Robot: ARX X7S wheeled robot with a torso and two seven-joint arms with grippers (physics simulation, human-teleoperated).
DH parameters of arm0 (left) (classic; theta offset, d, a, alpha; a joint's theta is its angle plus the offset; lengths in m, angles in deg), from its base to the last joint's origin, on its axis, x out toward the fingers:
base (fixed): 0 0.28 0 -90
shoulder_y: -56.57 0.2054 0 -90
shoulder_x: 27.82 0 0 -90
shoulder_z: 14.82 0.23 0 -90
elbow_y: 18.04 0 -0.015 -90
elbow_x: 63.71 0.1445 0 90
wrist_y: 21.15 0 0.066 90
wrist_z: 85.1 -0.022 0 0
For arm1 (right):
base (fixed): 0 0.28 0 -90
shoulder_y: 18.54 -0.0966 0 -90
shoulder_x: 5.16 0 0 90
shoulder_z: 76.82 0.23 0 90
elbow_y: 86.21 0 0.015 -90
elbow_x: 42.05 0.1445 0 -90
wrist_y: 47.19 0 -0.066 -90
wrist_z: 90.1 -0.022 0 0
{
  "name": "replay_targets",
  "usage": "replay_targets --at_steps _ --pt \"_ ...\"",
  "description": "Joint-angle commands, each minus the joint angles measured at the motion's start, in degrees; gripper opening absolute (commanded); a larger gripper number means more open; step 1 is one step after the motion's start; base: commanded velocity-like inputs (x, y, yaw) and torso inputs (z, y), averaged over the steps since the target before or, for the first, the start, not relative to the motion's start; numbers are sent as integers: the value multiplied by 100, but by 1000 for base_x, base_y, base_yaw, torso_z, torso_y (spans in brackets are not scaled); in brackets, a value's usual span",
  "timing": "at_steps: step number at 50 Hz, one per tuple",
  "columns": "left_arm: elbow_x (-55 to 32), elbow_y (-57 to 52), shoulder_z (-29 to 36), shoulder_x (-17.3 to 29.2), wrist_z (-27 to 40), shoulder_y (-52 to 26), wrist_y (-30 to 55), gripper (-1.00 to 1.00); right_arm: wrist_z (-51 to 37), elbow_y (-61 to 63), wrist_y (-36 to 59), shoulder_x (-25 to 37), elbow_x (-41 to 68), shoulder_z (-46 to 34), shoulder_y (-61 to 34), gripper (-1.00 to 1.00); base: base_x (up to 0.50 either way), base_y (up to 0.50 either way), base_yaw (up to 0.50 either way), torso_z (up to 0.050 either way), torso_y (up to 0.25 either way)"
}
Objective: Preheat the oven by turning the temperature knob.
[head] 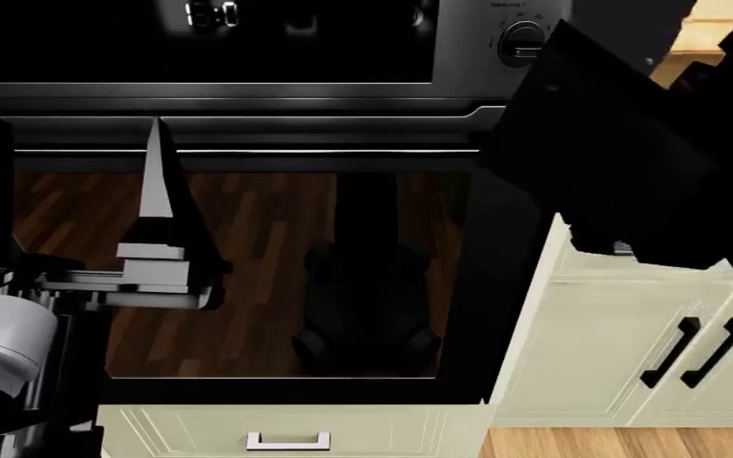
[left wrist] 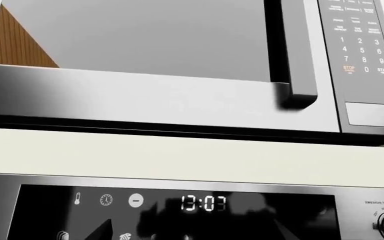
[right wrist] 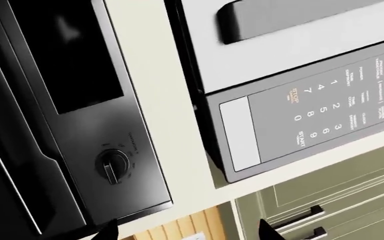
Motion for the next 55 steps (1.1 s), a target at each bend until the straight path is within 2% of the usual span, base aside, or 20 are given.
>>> replay_targets --at_steps 1,10,21,37,46,55 --pt "0 12 9 12 -1 6 -27 100 1151 -157 333 -362 -1293 63 50 100 0 0 0 0 0" --pt "-21 18 9 9 17 -3 -35 100 2144 -62 237 -435 -2361 121 300 100 0 0 0 0 0" --pt "0 37 15 25 15 41 -80 100 2361 75 99 -463 -2293 -130 523 100 0 0 0 0 0" --pt "50 109 63 2 -1 48 -119 100 3669 150 64 -451 -3415 -272 813 100 0 0 0 0 0" --pt "83 149 95 -8 -9 72 -144 100 4708 215 21 -533 -4646 -860 767 100 0 0 0 0 0" --pt "94 175 106 -4 -7 88 -165 100 4831 160 -1 -525 -4911 -1148 761 100 0 0 0 0 0"
